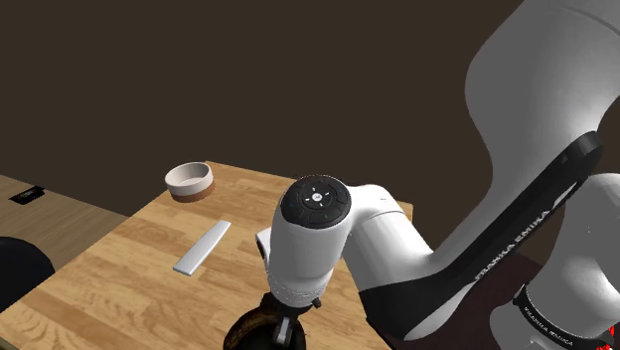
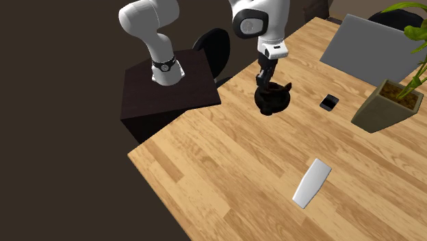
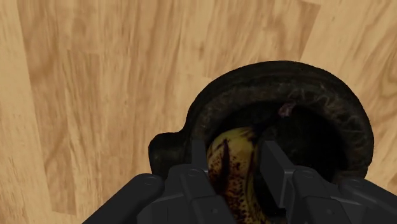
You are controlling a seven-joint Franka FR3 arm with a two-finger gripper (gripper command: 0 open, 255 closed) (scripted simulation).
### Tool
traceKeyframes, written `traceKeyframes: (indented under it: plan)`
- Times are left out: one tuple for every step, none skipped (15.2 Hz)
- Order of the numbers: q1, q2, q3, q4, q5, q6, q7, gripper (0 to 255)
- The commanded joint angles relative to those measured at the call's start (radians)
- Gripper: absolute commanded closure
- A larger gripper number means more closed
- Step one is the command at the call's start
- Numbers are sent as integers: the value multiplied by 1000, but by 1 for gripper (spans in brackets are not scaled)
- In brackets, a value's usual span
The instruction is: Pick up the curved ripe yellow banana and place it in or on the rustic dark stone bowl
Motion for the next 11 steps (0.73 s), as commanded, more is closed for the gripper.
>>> traceKeyframes:
  plan:
    - [5,29,-9,0,-40,22,34,255]
    - [8,44,-15,1,-62,34,51,255]
    - [9,44,-16,1,-62,34,51,255]
    - [9,44,-16,0,-62,34,51,255]
    - [9,44,-16,1,-62,34,51,255]
    - [9,44,-16,1,-62,34,51,255]
    - [9,44,-16,1,-62,34,51,255]
    - [9,44,-16,1,-62,34,51,255]
    - [9,44,-16,1,-62,34,51,255]
    - [9,44,-16,1,-62,34,51,255]
    - [9,44,-16,1,-62,34,51,0]
